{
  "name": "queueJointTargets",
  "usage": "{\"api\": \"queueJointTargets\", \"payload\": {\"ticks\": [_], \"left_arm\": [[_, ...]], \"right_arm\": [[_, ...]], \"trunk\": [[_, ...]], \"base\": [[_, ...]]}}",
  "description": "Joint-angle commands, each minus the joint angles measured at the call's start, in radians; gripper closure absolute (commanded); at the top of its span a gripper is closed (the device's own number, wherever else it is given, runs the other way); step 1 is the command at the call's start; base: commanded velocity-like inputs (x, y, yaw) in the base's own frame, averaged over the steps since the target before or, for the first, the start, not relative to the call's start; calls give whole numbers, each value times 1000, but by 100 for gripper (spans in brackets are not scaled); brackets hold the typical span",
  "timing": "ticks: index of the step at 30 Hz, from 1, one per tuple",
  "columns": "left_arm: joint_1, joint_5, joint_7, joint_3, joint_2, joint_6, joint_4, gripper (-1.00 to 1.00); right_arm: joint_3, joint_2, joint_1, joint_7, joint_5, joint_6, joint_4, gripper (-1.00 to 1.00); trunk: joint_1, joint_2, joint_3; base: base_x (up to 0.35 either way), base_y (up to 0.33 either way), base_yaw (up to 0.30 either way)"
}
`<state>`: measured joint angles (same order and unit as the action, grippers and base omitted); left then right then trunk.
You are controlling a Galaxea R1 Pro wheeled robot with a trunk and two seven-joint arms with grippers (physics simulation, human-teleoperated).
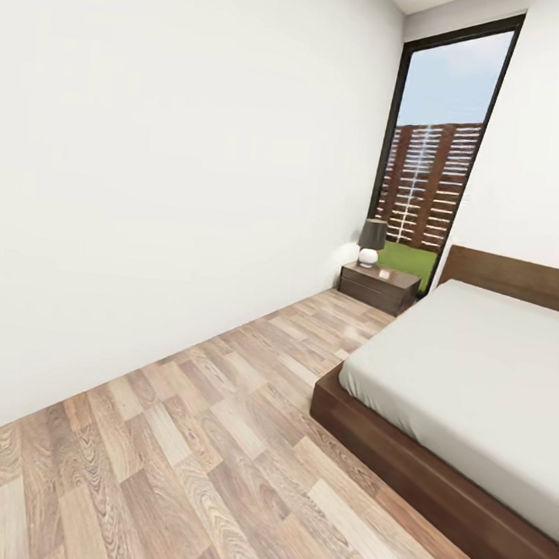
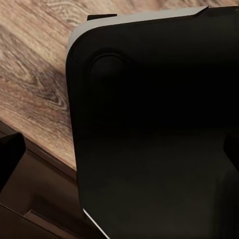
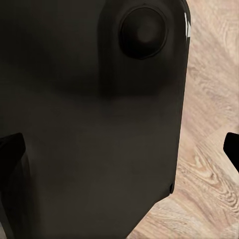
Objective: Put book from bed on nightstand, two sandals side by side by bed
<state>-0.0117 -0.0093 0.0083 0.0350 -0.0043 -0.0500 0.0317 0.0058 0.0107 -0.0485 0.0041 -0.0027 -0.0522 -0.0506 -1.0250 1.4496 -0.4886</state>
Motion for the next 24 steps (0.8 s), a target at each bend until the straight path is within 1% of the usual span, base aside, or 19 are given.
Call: {"api": "queueJointTargets", "payload": {"ticks": [1,14,24], "left_arm": [[-1,-1,1,3,0,-4,-1,-100],[-1,-1,-4,3,0,-4,-1,-100],[-1,0,-5,3,0,-4,-1,-100]], "right_arm": [[0,0,-1,0,0,-1,-2,-100],[0,0,-1,0,0,-1,-2,-100],[0,0,-1,1,0,-1,-2,-100]], "trunk": [[0,0,-1],[0,0,-1],[0,0,-1]], "base": [[-2,-3,-110],[16,-7,-172],[22,-20,-45]]}}
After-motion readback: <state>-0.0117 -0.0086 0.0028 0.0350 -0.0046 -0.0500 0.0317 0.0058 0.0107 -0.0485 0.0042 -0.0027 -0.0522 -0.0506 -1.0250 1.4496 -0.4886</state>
